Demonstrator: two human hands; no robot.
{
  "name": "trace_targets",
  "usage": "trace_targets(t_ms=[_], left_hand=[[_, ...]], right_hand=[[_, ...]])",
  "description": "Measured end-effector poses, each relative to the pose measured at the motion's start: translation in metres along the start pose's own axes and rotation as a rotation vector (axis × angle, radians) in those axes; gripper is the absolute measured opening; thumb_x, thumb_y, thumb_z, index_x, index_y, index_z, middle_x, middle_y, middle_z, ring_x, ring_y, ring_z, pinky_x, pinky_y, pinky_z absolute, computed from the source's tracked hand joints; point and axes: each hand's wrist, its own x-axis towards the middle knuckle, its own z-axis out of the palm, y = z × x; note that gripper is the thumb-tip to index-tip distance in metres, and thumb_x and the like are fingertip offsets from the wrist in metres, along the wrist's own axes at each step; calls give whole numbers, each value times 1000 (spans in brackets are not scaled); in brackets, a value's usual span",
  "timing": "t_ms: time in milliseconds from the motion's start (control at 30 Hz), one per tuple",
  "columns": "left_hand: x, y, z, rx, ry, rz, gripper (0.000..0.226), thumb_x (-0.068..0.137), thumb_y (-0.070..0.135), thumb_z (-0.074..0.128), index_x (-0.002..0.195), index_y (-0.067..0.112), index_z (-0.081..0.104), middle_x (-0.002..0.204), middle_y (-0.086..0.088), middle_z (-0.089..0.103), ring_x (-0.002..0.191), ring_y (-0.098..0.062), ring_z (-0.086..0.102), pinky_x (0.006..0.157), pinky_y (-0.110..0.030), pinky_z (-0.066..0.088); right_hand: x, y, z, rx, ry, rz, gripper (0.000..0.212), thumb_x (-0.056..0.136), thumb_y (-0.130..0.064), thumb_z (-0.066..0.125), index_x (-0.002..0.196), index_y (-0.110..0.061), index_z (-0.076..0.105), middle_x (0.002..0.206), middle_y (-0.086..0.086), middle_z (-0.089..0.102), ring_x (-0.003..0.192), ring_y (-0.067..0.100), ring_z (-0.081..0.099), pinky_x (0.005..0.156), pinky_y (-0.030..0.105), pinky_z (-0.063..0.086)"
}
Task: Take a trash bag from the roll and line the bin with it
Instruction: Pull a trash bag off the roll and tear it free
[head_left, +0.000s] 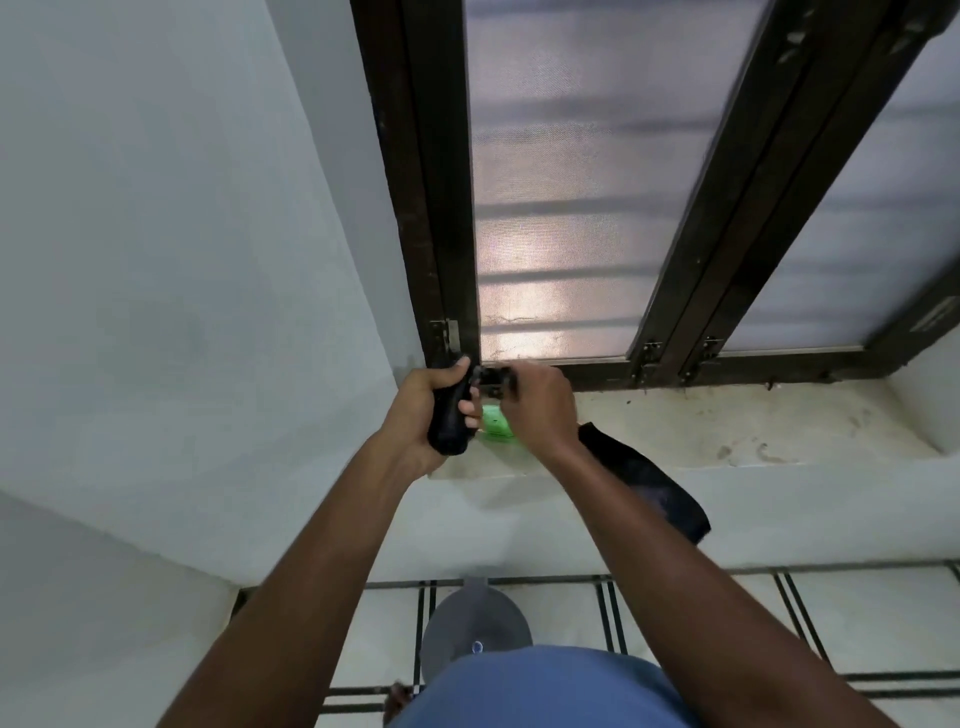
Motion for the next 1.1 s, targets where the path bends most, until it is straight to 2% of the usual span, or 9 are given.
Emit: trace_targets(t_ms=[100, 267, 400, 467, 633, 800, 867, 967, 1100], left_hand=[[-16, -12, 4, 111, -103, -23, 18, 103, 27, 68, 102, 10, 67, 80, -3, 56, 53, -12, 44, 49, -25, 40], [-3, -24, -2, 117, 39, 60, 23, 100, 30, 74, 108, 10, 67, 85, -5, 55, 62, -19, 54, 58, -33, 52], [6, -36, -8, 138, 72, 23, 28, 98, 30, 74, 114, 10, 65, 83, -4, 59, 65, -21, 58, 64, -36, 53], [11, -40, -8, 139, 91, 9, 29, 97, 29, 73, 116, 10, 64, 82, -4, 59, 64, -22, 58, 63, -36, 54], [24, -49, -3, 91, 108, -27, 27, 97, 28, 72, 115, 10, 67, 83, -5, 62, 66, -22, 60, 66, -37, 55], [37, -57, 6, 87, 134, -16, 24, 95, 27, 72, 111, 11, 65, 82, -6, 64, 67, -23, 62, 66, -36, 56], [43, -60, 9, 55, 133, -5, 30, 90, 25, 72, 114, 9, 64, 85, -9, 65, 69, -25, 62, 66, -36, 56], [52, -67, 15, -33, 139, 23, 35, 89, 26, 64, 117, 6, 62, 92, -13, 65, 79, -31, 64, 77, -41, 57], [68, -81, 23, -59, 167, 93, 31, 97, 27, 65, 121, 7, 61, 109, -17, 65, 101, -35, 67, 100, -53, 57]], right_hand=[[17, 39, -12, 16, -11, 180, 34, 111, -28, 63, 85, -9, 74, 73, 3, 66, 72, 28, 70, 53, 28, 34], [26, 47, -24, 407, -110, 288, 39, 106, -55, 68, 88, -23, 53, 87, -3, 59, 75, 13, 54, 67, 32, 43], [39, 44, -38, 749, -110, 432, 15, 102, -21, 69, 109, -17, 57, 100, 3, 59, 94, 22, 59, 83, 41, 50], [43, 44, -45, 818, -71, 464, 26, 100, -9, 67, 124, -17, 58, 109, 2, 66, 100, 21, 66, 86, 37, 55], [41, 66, -56, 486, 121, 147, 30, 103, -2, 61, 128, -19, 61, 113, -15, 68, 105, -11, 63, 86, 8, 47], [26, 123, -38, 96, 56, 27, 31, 105, -9, 65, 134, -15, 73, 141, 7, 60, 135, 21, 53, 115, 34, 44], [16, 144, -27, 127, -33, 93, 33, 107, -16, 63, 139, -18, 73, 142, 6, 60, 130, 23, 58, 112, 41, 51], [2, 162, -16, 131, -139, 124, 31, 111, -21, 62, 140, -19, 73, 141, 2, 58, 124, 18, 61, 100, 27, 45], [4, 174, -10, 35, -43, 103, 29, 108, -22, 67, 134, -21, 79, 113, -2, 55, 107, 22, 59, 85, 31, 44]])
